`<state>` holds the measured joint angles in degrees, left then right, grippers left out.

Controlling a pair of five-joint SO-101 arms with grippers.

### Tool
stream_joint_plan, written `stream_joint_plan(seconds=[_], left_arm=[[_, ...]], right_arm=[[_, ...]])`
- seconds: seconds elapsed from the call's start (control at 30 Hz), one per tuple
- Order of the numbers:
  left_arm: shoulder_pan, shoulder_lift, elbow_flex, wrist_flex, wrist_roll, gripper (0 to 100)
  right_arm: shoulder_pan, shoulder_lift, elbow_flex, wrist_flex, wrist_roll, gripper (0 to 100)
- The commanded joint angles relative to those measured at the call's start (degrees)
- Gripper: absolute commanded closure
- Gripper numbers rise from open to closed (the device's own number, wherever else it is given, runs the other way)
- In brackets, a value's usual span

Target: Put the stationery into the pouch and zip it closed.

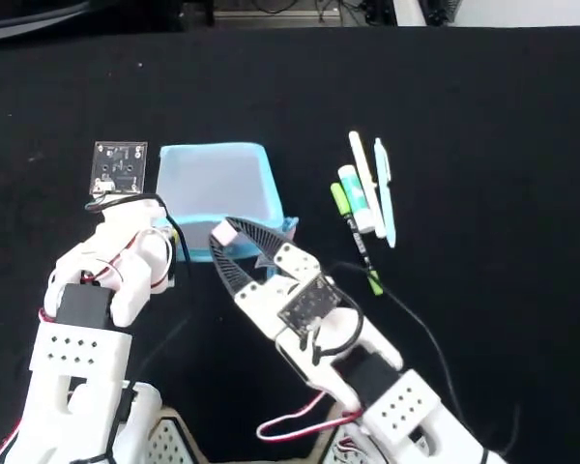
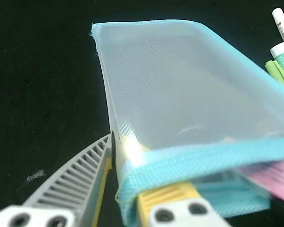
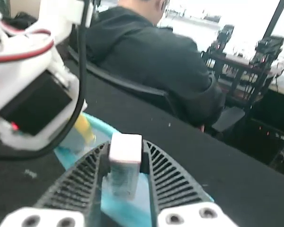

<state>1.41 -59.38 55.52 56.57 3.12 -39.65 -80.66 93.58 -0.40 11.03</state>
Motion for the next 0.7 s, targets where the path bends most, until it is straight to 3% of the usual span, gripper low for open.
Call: stream_joint_plan(seconds=[0.0, 0.13, 0.37, 0.67], left_arm=[[-0.66, -0.44, -0.31, -0.09, 0.53, 97], [-0.66, -0.44, -0.31, -0.09, 0.53, 97], [-0.66, -0.44, -0.22, -0.09, 0.53, 97], [-0.66, -0.44, -0.22, -0.09, 0.53, 97]], right_arm=[[1.32, -8.04, -1.71, 10.9, 0.18, 98.6], [1.23, -11.56, 0.04, 11.96, 0.35, 98.6], [0.7, -12.0, 1.1, 12.22, 11.34, 98.6], [-1.85, -11.91, 1.27, 12.4, 11.96, 98.7]])
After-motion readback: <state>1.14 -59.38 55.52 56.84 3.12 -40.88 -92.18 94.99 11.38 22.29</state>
